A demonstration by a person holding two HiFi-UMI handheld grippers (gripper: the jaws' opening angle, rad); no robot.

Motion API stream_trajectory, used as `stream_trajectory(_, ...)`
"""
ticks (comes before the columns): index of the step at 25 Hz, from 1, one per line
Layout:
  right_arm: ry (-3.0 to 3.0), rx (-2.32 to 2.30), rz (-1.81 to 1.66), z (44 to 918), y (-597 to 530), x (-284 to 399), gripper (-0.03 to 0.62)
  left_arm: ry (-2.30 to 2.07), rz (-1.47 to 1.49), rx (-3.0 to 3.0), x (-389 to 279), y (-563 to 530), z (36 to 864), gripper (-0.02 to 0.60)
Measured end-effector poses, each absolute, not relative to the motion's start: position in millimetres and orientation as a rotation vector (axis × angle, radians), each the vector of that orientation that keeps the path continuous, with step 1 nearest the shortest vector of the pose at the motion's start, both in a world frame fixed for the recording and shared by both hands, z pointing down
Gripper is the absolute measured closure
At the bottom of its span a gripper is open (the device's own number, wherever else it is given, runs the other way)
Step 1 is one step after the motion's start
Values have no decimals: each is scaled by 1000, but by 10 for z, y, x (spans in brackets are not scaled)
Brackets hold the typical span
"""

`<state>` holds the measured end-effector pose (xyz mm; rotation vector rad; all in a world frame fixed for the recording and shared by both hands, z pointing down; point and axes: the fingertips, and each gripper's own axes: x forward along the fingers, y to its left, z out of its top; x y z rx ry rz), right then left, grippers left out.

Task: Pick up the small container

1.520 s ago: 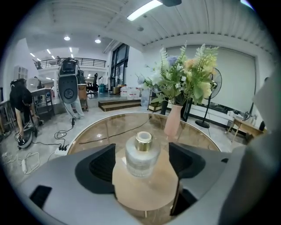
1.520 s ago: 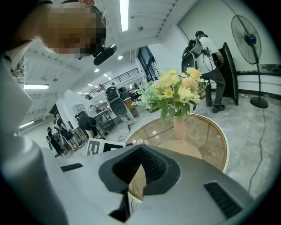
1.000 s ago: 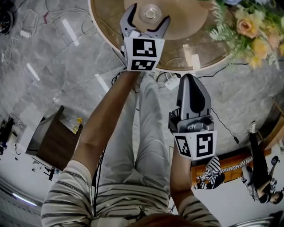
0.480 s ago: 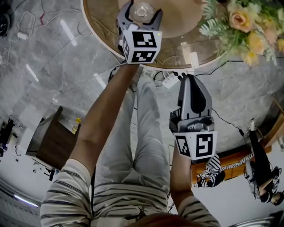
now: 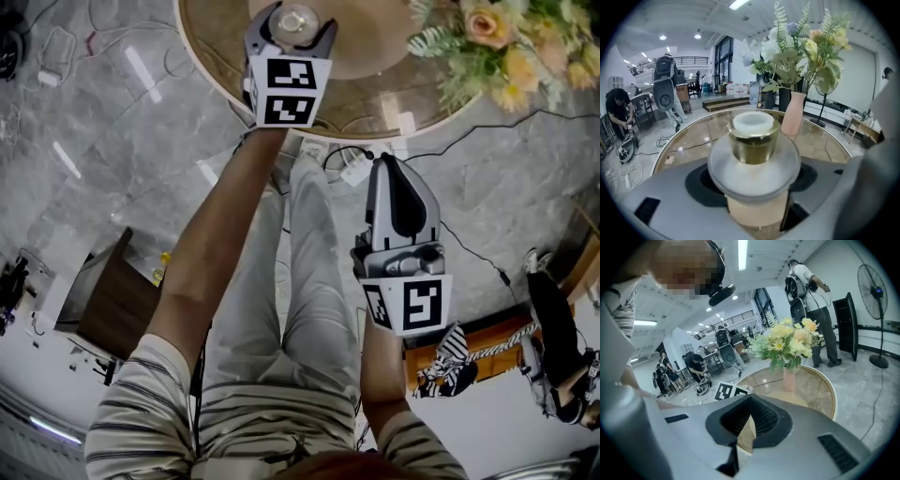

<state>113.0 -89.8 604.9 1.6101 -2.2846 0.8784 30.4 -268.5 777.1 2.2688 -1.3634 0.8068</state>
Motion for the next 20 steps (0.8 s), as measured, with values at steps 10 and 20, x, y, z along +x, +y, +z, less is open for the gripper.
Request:
stream_trajectory(10, -2318, 1681, 793, 5404, -886, 1064, 585, -1344, 769, 2328, 184, -2461, 6884, 252)
stream_trajectory(20, -2355, 1721, 706, 4667, -589, 942, 585, -1351, 671, 2371, -9, -2121, 5716, 252)
